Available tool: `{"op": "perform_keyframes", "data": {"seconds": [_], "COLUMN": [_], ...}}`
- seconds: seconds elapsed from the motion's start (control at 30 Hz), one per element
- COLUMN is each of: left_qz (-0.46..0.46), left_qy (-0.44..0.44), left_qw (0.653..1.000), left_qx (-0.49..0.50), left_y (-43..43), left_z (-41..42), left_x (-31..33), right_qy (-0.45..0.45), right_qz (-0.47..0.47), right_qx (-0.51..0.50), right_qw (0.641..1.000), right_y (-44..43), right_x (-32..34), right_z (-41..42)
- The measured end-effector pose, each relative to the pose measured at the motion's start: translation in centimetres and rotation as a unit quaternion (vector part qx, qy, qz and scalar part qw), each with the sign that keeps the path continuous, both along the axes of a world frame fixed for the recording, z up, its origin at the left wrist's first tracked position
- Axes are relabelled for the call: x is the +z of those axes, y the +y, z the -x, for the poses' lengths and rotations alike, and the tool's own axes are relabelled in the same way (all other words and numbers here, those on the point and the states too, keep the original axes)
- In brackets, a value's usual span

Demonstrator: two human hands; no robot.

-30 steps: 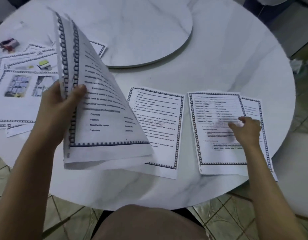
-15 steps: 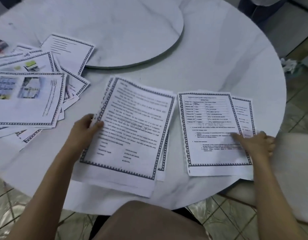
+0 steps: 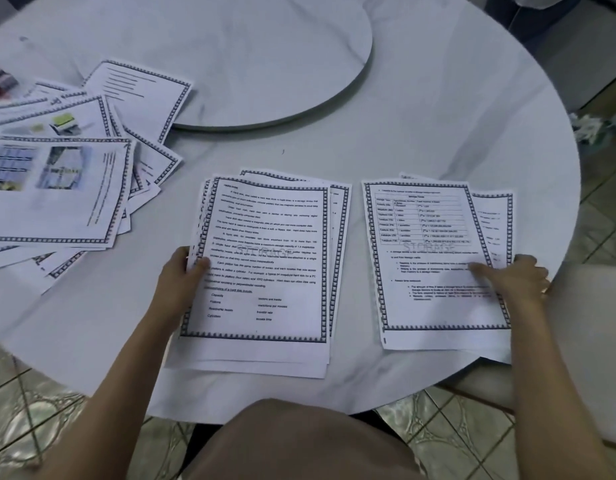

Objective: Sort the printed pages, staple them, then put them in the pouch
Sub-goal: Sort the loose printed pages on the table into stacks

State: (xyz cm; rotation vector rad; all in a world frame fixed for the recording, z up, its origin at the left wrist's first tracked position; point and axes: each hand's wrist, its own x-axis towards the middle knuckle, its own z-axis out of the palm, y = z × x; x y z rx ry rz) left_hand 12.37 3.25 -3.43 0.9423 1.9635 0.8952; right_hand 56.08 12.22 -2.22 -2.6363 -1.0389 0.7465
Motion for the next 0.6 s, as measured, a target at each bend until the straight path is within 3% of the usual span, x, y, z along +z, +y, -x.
{"op": "perform_keyframes", "data": {"seconds": [0.37, 0.6], "left_qz": [0.000, -0.024], "left_qy": [-0.017, -0.048], "left_qw": [1.000, 0.998], "left_qx": [0.005, 0.014], "left_y": [-0.2, -0.4], "left_z": [0.2, 0.3], "left_x": [-0.4, -0.3], "right_qy": [0.053, 0.207], "right_qz": [-0.108, -0.199], "right_qx": [0.046, 0.015], "right_qw": [0.992, 0.958], "right_y": [-0.5, -1.0], "right_x": [-0.4, 1.1], "right_z": [0.1, -0.3]}}
